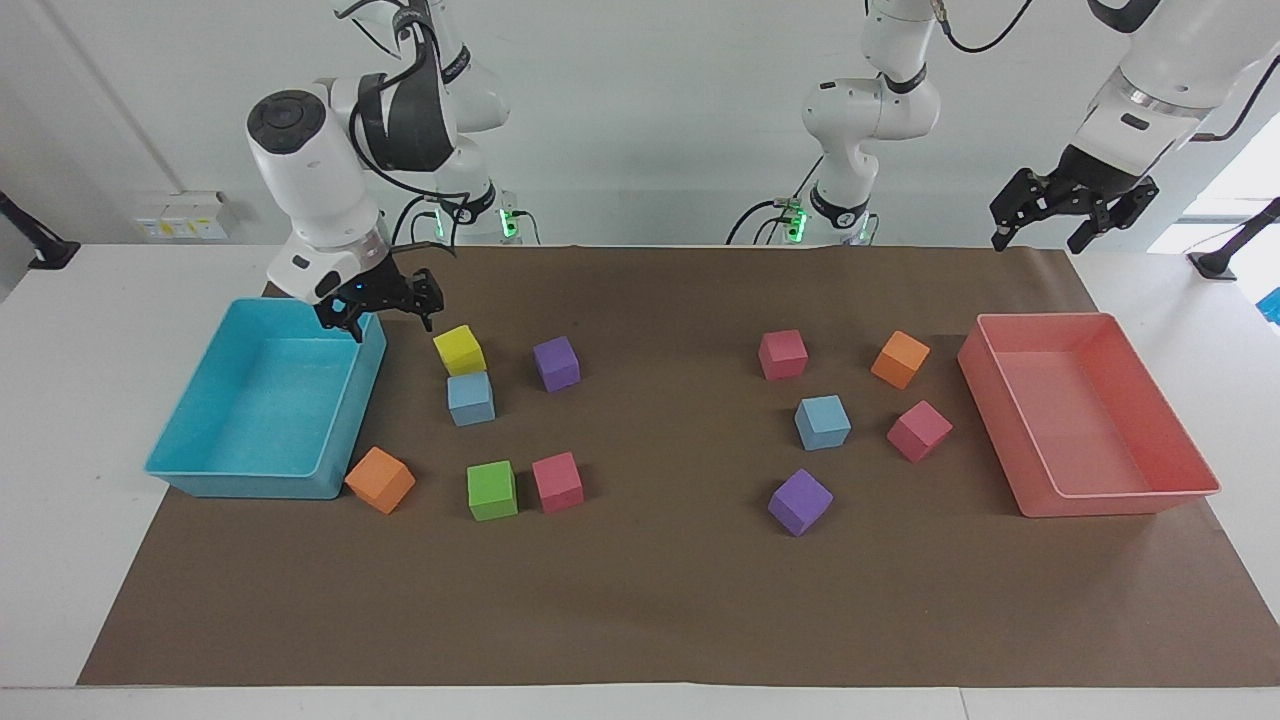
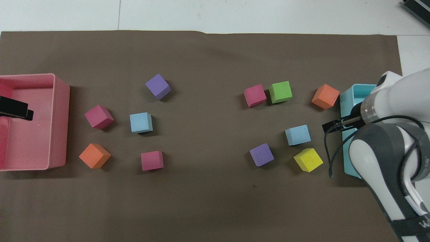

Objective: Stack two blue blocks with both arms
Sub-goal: 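Reach the right gripper to the light blue cube near the teal bin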

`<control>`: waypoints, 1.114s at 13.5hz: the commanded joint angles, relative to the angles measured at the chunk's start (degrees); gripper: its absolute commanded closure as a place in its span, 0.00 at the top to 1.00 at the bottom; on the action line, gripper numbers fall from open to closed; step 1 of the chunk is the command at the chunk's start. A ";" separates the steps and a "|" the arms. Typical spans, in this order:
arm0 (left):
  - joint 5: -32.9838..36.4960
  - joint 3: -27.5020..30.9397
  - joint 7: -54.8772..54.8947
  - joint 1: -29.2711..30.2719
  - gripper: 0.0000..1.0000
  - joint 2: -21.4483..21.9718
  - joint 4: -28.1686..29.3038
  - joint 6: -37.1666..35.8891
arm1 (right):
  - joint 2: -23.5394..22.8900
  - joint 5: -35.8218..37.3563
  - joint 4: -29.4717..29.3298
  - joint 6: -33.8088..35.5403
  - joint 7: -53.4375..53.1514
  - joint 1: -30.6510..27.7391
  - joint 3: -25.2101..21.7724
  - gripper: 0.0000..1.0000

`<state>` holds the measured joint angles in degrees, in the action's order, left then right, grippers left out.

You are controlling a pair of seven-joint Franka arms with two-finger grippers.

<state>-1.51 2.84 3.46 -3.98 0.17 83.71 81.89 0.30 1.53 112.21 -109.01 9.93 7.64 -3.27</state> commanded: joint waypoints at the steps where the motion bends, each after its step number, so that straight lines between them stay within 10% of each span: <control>1: 0.54 -0.55 0.41 0.82 1.00 1.41 1.54 0.29 | -0.82 -1.88 3.44 -5.40 4.65 1.05 0.01 1.00; 15: 0.54 -0.55 0.41 0.82 1.00 1.41 1.63 0.29 | -9.53 -7.51 9.16 -18.60 21.10 3.61 -0.07 1.00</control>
<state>-1.51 2.87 3.46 -3.97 0.17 83.71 81.90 -9.41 -4.56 119.27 -125.17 29.07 11.55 -3.32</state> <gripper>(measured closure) 0.000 0.000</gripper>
